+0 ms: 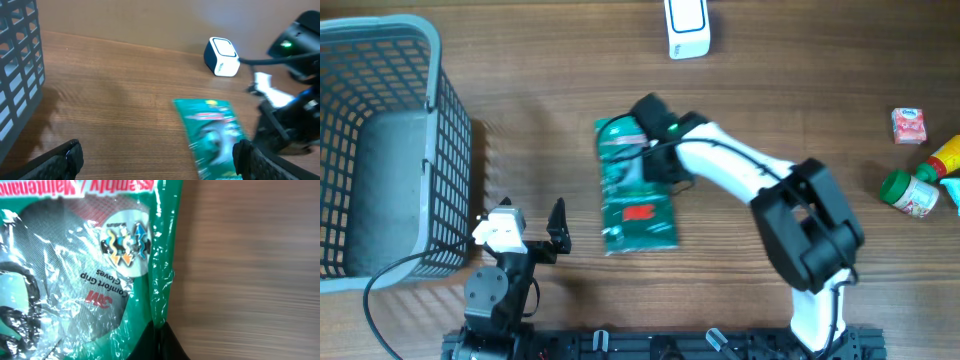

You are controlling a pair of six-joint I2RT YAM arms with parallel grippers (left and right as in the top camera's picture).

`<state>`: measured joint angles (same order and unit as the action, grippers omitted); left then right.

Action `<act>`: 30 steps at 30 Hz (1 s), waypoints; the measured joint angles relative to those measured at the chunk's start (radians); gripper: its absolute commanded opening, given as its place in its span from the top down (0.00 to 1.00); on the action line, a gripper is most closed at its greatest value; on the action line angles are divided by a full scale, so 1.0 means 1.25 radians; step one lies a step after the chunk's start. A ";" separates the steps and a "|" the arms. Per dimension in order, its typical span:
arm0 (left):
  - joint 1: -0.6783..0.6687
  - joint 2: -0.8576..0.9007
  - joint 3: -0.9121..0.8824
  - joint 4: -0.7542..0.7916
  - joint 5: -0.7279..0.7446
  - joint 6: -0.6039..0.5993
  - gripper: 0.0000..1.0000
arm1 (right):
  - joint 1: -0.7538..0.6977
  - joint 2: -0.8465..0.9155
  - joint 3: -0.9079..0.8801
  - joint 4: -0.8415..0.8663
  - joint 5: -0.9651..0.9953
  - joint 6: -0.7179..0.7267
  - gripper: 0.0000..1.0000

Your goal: Scan the item barcode

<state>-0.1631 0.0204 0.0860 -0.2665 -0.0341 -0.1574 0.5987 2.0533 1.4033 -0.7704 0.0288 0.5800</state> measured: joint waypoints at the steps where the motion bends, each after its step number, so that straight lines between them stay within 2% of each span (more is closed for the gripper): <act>1: 0.000 0.000 0.000 0.000 0.000 0.000 0.00 | -0.026 -0.012 -0.005 -0.020 0.043 -0.001 0.96; 3: 0.000 0.000 0.000 0.000 0.000 0.000 0.00 | -0.061 -0.042 -0.010 -0.039 0.101 -0.023 0.96; 4: 0.000 0.000 0.000 0.000 0.000 0.000 0.00 | -0.068 -0.060 -0.011 -0.044 0.117 -0.042 0.90; 5: 0.000 0.000 0.000 0.000 0.000 0.000 0.00 | -0.072 -0.090 -0.011 -0.048 0.130 -0.064 0.57; 6: 0.000 0.000 0.000 0.000 0.000 0.000 0.00 | -0.071 -0.110 -0.012 -0.048 0.134 -0.075 0.46; 7: 0.000 0.000 0.000 0.000 0.000 0.000 0.00 | -0.070 -0.141 -0.012 -0.048 0.134 -0.089 0.42; 10: 0.000 0.000 0.000 0.000 0.000 0.000 0.00 | -0.067 -0.236 -0.012 -0.045 0.118 -0.124 0.15; 13: 0.000 0.000 0.000 0.000 0.000 0.000 0.00 | -0.067 -0.289 -0.011 -0.036 0.078 -0.130 0.09; 14: 0.000 0.000 0.000 0.000 0.000 0.000 0.00 | -0.067 -0.290 -0.011 -0.029 0.060 -0.124 0.00; 17: 0.000 0.000 0.000 0.000 0.000 0.000 0.00 | -0.064 -0.264 -0.012 0.013 0.007 -0.111 0.01; 18: 0.000 0.000 0.000 0.000 0.000 0.000 0.00 | -0.059 -0.248 -0.012 0.036 -0.010 -0.111 0.07; 19: 0.000 0.000 0.000 0.000 0.000 0.000 0.00 | -0.053 -0.233 -0.012 0.049 -0.021 -0.112 0.19; 20: 0.000 0.000 0.000 0.000 0.000 0.000 0.00 | -0.042 -0.212 -0.012 0.063 -0.025 -0.109 0.37; 21: 0.000 0.000 0.000 0.000 0.000 0.000 0.00 | -0.033 -0.191 -0.012 0.074 -0.027 -0.112 0.48; 24: 0.000 0.000 0.000 0.000 0.000 0.000 0.00 | -0.005 -0.117 -0.012 0.085 -0.046 -0.107 0.58; 27: 0.000 0.000 0.000 0.000 0.000 0.000 0.00 | -0.004 -0.077 -0.012 0.110 -0.102 -0.123 0.72; 30: 0.000 0.000 0.000 0.000 0.000 0.000 0.00 | 0.002 -0.070 -0.013 0.150 -0.160 -0.173 0.78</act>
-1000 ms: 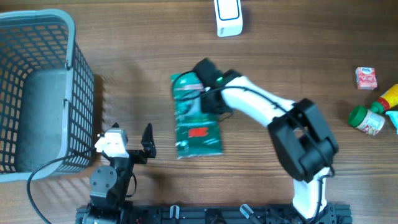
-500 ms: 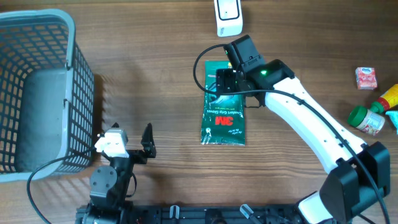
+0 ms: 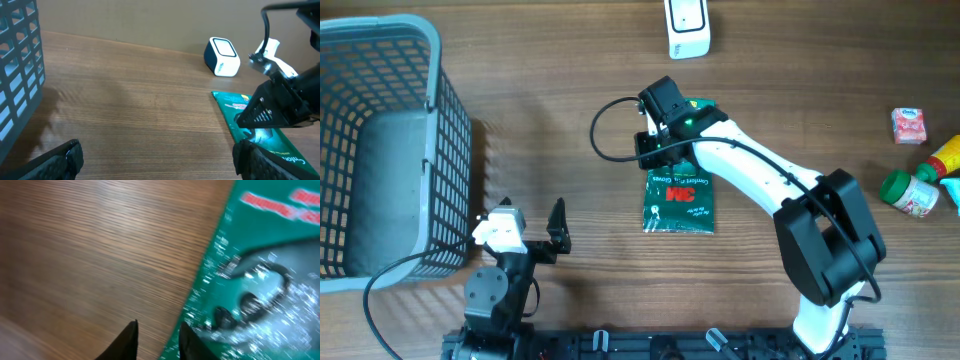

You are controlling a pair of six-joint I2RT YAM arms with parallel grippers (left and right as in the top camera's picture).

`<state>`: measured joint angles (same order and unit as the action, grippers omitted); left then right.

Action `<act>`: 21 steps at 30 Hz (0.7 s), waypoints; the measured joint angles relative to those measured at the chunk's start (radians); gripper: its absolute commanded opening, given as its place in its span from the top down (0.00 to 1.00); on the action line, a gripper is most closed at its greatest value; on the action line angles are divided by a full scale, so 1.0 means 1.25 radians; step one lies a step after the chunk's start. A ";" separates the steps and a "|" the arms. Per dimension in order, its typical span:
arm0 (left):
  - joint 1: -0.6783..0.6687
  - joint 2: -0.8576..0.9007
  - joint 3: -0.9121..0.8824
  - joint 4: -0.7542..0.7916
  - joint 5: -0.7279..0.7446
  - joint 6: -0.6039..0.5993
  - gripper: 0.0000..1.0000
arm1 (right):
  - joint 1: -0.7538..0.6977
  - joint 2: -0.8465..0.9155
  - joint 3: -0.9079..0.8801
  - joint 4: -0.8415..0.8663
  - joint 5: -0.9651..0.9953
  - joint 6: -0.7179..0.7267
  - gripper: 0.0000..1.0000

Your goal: Scan the item barcode

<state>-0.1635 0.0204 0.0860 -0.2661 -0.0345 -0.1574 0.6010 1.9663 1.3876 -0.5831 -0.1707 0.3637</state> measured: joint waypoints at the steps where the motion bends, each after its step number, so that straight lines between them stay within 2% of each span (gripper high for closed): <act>1: 0.000 0.000 0.000 0.000 0.000 0.000 0.00 | 0.005 0.000 0.000 0.001 -0.010 -0.009 0.80; 3: 0.000 0.000 0.000 0.000 0.000 0.000 0.00 | 0.029 0.004 0.000 -0.031 -0.023 -0.029 0.82; 5: 0.000 0.000 0.000 0.000 0.000 0.000 0.00 | 0.064 0.022 0.000 -0.062 -0.026 -0.039 0.96; 10: 0.000 0.000 0.000 0.000 0.000 0.000 0.00 | 0.121 0.069 -0.002 -0.157 -0.011 -0.019 0.96; 15: 0.000 0.000 0.000 0.000 0.000 0.000 0.00 | 0.118 0.070 -0.003 -0.373 0.151 0.103 0.96; 18: 0.000 0.000 0.000 0.000 0.000 0.000 0.00 | 0.118 0.070 -0.004 -0.436 0.255 0.175 0.96; 19: 0.000 0.000 0.000 0.000 0.000 0.000 0.00 | 0.118 0.070 -0.004 -0.438 0.281 0.192 0.85; 20: 0.000 0.000 0.000 0.000 0.000 0.000 0.00 | 0.118 0.068 -0.004 -0.438 0.305 0.194 0.56; 21: 0.000 0.000 0.000 0.000 0.000 0.000 0.00 | 0.118 0.064 -0.004 -0.432 0.313 0.186 0.32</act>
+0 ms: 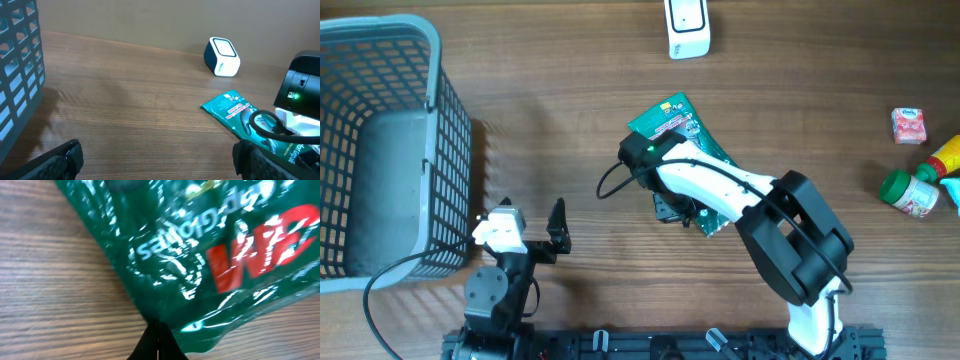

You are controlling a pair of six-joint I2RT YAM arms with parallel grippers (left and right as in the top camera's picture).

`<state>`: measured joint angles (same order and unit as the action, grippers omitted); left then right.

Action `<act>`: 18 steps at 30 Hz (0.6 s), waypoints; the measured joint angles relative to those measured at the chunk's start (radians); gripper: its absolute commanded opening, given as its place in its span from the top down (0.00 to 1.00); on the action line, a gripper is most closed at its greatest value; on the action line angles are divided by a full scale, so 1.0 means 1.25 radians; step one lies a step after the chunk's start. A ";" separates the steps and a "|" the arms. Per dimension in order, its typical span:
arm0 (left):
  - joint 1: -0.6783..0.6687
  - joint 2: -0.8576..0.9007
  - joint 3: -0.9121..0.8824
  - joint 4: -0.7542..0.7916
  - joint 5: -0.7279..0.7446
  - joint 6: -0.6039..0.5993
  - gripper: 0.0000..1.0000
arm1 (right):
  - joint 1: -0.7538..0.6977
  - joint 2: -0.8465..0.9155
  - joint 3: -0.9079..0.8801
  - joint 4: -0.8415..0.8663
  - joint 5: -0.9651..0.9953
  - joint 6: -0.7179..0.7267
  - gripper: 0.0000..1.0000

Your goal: Scan the item barcode

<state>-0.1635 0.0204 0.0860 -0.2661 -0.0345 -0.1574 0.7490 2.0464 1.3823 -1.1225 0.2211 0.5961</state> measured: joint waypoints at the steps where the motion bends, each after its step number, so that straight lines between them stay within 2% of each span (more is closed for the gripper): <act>1: 0.000 0.000 0.000 0.000 0.000 0.000 0.00 | 0.000 -0.010 0.000 0.013 0.007 -0.005 0.22; 2: 0.000 0.000 0.000 0.000 0.000 0.000 0.00 | 0.000 -0.027 0.000 0.033 0.013 -0.021 0.18; 7: 0.000 0.000 0.000 0.000 0.000 0.000 0.00 | 0.000 -0.089 0.003 0.173 0.054 -0.131 0.17; 10: 0.000 0.000 0.000 0.000 0.000 0.000 0.00 | 0.000 -0.090 -0.023 0.309 0.070 -0.206 0.07; 14: 0.000 0.000 0.000 0.000 0.000 0.000 0.00 | -0.003 -0.090 -0.114 0.458 0.100 -0.280 0.11; 18: 0.000 0.000 0.000 0.000 0.000 0.000 0.00 | -0.048 -0.090 -0.139 0.515 0.116 -0.294 0.17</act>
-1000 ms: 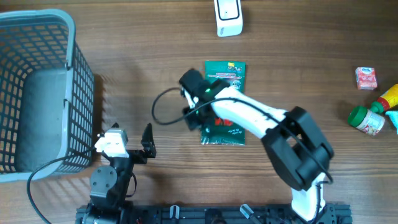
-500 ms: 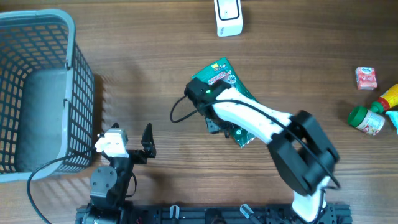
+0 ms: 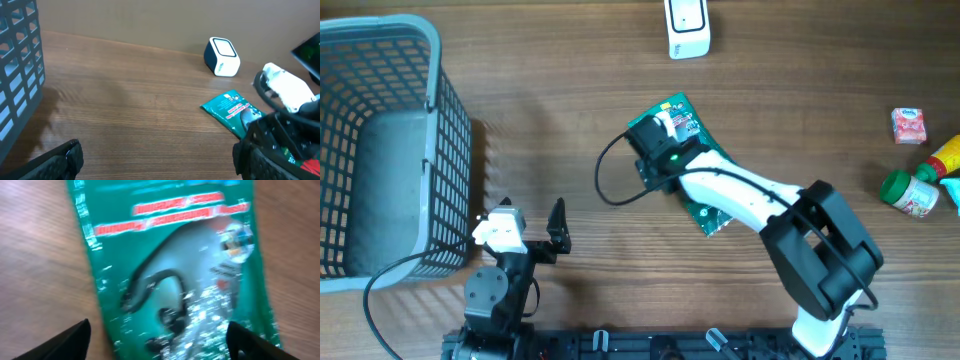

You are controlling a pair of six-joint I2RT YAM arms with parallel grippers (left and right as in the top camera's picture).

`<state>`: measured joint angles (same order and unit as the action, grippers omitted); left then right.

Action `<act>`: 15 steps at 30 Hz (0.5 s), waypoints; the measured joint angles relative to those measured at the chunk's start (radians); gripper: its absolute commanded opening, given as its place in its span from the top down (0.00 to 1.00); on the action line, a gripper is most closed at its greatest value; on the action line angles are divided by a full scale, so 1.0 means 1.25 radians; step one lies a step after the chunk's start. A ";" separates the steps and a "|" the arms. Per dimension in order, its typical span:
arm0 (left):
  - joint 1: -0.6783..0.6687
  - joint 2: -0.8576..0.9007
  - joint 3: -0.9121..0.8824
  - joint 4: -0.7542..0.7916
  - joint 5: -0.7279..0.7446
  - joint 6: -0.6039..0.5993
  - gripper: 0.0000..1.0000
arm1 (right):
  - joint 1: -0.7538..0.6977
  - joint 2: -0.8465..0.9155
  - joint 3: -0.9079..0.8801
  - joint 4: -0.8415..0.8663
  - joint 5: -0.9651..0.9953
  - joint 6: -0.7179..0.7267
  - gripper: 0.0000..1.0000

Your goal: Scan the item barcode

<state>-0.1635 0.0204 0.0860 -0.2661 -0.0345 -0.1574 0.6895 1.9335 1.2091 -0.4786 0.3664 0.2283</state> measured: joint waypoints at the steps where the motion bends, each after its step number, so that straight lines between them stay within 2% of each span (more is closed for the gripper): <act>1: 0.000 0.000 0.000 0.000 0.000 0.000 0.00 | -0.012 0.000 0.000 0.002 -0.001 -0.001 0.17; 6: 0.000 0.000 0.000 0.000 0.000 0.000 0.00 | -0.038 0.007 -0.002 0.005 -0.015 -0.009 0.18; 10: 0.000 0.000 0.000 0.000 0.000 0.000 0.00 | -0.037 0.024 0.000 0.001 -0.041 -0.017 0.12; 15: 0.000 0.000 0.000 0.000 0.000 0.000 0.00 | -0.036 0.014 0.029 -0.085 -0.073 -0.017 0.12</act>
<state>-0.1635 0.0204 0.0860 -0.2661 -0.0345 -0.1574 0.6445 1.9514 1.2457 -0.5846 0.2752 0.2073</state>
